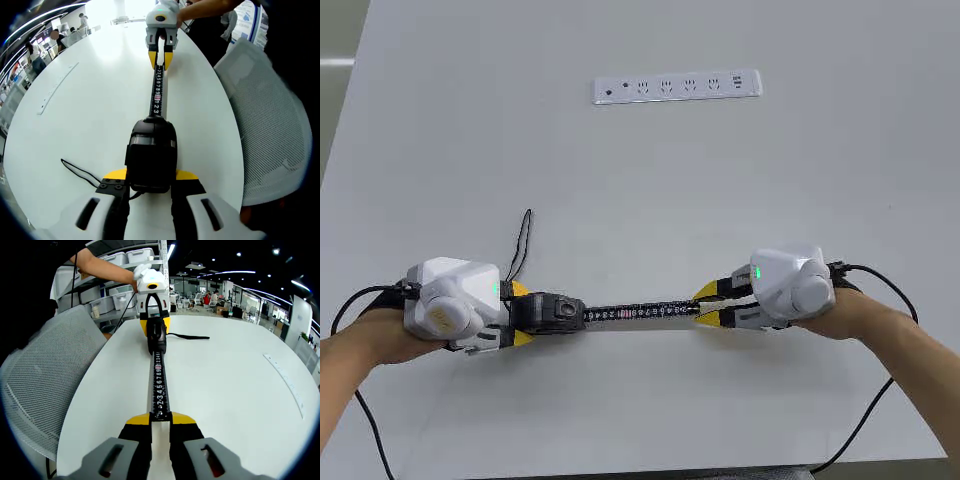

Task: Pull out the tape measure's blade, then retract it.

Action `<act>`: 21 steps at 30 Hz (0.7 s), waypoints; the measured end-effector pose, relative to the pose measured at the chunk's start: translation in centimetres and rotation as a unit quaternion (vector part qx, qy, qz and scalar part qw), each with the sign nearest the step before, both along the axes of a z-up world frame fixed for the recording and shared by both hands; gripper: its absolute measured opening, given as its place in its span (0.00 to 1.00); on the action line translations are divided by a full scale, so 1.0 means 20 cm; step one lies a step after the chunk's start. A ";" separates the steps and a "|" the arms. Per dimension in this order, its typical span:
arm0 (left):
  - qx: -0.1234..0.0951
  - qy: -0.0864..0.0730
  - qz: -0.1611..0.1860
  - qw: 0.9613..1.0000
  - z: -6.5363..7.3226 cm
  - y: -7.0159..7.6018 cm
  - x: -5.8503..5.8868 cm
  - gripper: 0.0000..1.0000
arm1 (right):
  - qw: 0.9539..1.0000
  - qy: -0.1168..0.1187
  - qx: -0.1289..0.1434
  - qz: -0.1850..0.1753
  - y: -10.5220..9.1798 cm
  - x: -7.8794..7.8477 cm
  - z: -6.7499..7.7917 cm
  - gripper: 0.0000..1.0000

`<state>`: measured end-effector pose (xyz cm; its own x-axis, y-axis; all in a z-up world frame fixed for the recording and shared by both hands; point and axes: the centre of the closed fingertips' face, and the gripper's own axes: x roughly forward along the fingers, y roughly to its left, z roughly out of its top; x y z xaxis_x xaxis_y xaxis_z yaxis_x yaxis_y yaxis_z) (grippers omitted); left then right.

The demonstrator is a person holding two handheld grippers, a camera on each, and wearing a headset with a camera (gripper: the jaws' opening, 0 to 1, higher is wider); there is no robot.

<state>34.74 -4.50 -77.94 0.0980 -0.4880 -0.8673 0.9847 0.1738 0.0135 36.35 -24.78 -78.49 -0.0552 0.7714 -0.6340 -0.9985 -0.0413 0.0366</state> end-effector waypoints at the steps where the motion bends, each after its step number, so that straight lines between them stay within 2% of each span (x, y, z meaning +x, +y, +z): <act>1: 0.000 0.000 0.000 1.000 0.00 0.00 0.00 0.27 | 1.000 0.000 0.000 0.000 0.00 0.00 0.00 0.10; 21: 0.001 0.001 0.001 1.000 0.01 0.00 0.00 0.27 | 1.000 0.002 -0.006 0.000 -0.05 0.00 -0.01 0.10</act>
<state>34.67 -4.58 -77.80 0.0966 -0.4858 -0.8687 0.9844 0.1757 0.0111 36.41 -25.82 -78.62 -0.0580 0.7639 -0.6427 -0.9983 -0.0416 0.0407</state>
